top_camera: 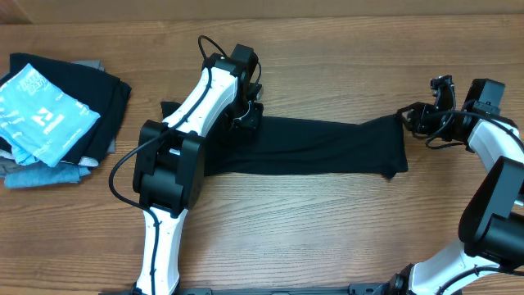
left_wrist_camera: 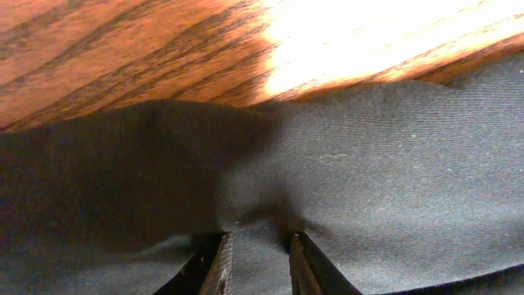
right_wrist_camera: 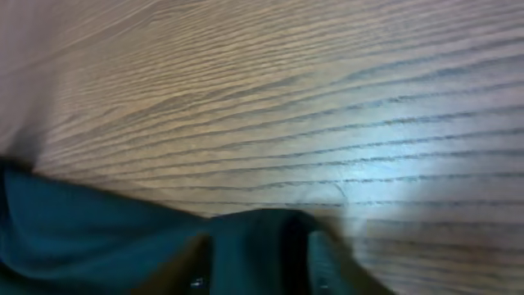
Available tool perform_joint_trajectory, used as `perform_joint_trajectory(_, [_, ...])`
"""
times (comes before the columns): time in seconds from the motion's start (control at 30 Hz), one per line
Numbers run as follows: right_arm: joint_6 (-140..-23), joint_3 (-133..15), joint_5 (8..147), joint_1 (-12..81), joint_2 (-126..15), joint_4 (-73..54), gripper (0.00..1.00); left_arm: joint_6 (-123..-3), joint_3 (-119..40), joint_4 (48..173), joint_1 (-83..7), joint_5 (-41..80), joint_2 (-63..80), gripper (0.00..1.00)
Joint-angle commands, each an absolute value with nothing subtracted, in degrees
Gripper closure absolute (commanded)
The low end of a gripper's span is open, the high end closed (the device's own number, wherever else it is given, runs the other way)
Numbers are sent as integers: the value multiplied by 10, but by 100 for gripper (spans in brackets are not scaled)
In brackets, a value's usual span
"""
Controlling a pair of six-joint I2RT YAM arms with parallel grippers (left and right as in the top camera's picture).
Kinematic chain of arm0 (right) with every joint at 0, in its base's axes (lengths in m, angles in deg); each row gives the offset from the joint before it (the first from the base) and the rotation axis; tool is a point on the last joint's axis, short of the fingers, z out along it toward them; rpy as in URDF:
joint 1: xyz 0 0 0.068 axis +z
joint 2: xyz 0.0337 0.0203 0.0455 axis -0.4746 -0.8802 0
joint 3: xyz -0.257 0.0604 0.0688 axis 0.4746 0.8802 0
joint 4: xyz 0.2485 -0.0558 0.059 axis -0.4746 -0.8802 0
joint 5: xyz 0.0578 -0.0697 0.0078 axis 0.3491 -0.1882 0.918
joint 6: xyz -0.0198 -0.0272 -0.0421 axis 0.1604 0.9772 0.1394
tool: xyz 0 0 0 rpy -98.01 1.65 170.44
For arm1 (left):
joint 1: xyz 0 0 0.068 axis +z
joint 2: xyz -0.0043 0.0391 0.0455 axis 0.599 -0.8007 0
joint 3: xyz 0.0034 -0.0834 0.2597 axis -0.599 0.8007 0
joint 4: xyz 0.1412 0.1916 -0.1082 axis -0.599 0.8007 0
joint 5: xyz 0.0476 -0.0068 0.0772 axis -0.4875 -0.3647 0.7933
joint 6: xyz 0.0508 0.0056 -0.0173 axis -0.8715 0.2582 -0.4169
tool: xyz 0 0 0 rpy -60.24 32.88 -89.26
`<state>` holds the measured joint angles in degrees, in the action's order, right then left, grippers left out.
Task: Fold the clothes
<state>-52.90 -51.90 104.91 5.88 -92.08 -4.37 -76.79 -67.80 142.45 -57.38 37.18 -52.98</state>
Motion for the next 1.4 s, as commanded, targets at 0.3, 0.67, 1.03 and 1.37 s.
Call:
perform_joint_trajectory(0.3, [-532, -676, 1120, 73, -916, -375, 62, -777, -676, 1427, -570, 384, -539, 73])
perform_joint_trajectory(0.67, [-544, -594, 1066, 130, -916, -417, 84, -777, -676, 1426, -570, 384, -539, 73])
perform_joint_trajectory(1.03, [-609, -629, 1021, 38, -916, -458, 69, -777, -676, 1426, -570, 384, -539, 72])
perform_joint_trajectory(1.37, [-633, -591, 1020, 28, -916, -455, 59, -779, -676, 1426, -570, 384, -539, 71])
